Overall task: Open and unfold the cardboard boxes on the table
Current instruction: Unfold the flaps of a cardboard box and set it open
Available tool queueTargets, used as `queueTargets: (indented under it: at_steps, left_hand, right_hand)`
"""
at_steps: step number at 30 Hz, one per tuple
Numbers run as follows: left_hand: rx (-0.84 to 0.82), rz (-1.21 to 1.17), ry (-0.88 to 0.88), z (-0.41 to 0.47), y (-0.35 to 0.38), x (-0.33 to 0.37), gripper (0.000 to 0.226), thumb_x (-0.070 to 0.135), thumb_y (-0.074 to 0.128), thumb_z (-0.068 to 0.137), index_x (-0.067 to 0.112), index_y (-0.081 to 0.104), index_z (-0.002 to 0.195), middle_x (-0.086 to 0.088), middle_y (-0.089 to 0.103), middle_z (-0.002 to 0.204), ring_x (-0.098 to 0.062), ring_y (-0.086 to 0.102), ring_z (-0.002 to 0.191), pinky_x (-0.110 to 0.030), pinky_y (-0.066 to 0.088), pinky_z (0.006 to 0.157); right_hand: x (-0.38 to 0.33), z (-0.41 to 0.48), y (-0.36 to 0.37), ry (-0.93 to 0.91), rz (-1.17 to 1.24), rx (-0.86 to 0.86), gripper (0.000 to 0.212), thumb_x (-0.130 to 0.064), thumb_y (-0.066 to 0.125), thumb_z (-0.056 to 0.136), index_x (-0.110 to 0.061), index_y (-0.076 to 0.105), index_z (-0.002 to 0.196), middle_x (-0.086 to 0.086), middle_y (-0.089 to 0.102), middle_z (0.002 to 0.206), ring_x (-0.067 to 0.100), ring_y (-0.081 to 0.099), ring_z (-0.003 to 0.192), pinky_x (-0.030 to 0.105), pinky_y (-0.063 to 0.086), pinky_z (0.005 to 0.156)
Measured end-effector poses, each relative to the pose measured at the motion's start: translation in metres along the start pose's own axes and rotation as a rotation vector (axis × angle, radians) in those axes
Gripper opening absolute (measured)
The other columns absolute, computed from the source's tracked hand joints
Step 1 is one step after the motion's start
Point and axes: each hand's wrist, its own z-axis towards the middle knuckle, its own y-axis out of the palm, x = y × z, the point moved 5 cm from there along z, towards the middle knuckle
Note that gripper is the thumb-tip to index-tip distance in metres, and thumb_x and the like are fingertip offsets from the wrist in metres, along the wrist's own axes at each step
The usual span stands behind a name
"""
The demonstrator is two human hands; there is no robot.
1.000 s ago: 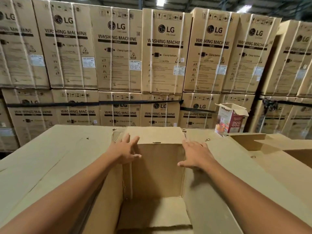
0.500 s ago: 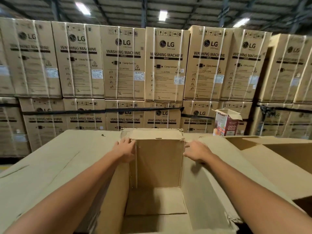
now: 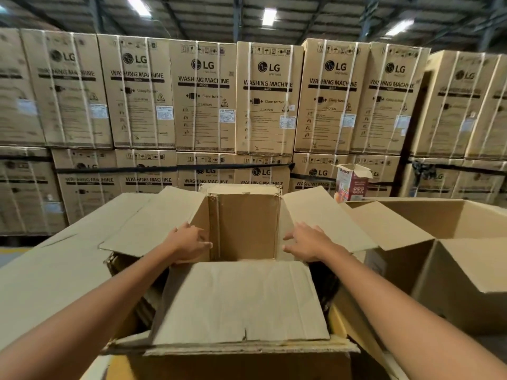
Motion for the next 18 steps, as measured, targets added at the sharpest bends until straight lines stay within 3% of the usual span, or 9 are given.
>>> queueTargets:
  at_steps: [3,6,7,9,12,18]
  left_hand:
    - [0.041,-0.086,0.037,-0.036,-0.001,0.009,0.034,0.044,0.045,0.1,0.021,0.069,0.108,-0.004,0.065,0.124,-0.028,0.046,0.126,-0.041,0.039,0.104]
    - [0.048,-0.168,0.074,-0.067,0.001,0.023,0.04,0.041,0.036,0.105,0.018,0.065,0.12,-0.006,0.061,0.133,-0.03,0.044,0.135,-0.044,0.032,0.111]
    - [0.013,-0.14,0.09,-0.076,0.006,0.028,0.042,0.042,0.029,0.106,0.022,0.063,0.121,-0.003,0.059,0.136,-0.028,0.038,0.14,-0.047,0.023,0.116]
    - [-0.029,-0.092,0.108,-0.088,0.016,0.029,0.046,0.045,0.018,0.106,0.029,0.061,0.114,0.001,0.058,0.137,-0.025,0.035,0.142,-0.053,0.01,0.118]
    - [0.002,-0.101,0.102,-0.094,0.018,0.027,0.044,0.049,0.015,0.104,0.031,0.055,0.096,0.0,0.061,0.13,-0.022,0.046,0.129,-0.057,0.014,0.115]
    - [0.11,-0.044,0.15,-0.105,0.013,0.031,0.057,0.054,0.015,0.102,0.026,0.061,0.121,-0.003,0.058,0.136,-0.025,0.044,0.131,-0.057,0.018,0.112]
  right_hand:
    - [-0.013,-0.031,0.006,-0.024,0.05,0.047,0.037,-0.038,0.043,0.102,-0.027,0.061,0.133,0.006,0.05,0.141,0.024,0.036,0.138,0.046,0.023,0.116]
    - [-0.026,-0.056,0.013,-0.028,0.102,0.083,0.037,-0.029,0.028,0.106,-0.028,0.065,0.107,0.009,0.054,0.132,0.028,0.038,0.135,0.048,0.022,0.114]
    - [-0.031,-0.062,0.017,-0.025,0.131,0.089,0.038,-0.03,0.026,0.107,-0.03,0.064,0.111,0.013,0.05,0.14,0.031,0.033,0.14,0.048,0.019,0.115]
    - [-0.044,-0.075,0.028,-0.008,0.132,0.092,0.047,-0.037,0.021,0.108,-0.027,0.046,0.146,0.018,0.02,0.163,0.034,0.01,0.153,0.049,0.006,0.121]
    - [-0.058,-0.094,0.043,0.079,0.138,0.094,0.054,-0.042,0.015,0.108,-0.026,0.017,0.16,0.014,-0.014,0.166,0.033,-0.016,0.152,0.054,0.003,0.121]
    - [-0.07,-0.123,0.048,0.192,0.097,0.059,0.061,-0.048,0.013,0.106,-0.027,-0.004,0.16,0.012,-0.023,0.164,0.033,-0.023,0.15,0.058,0.004,0.12]
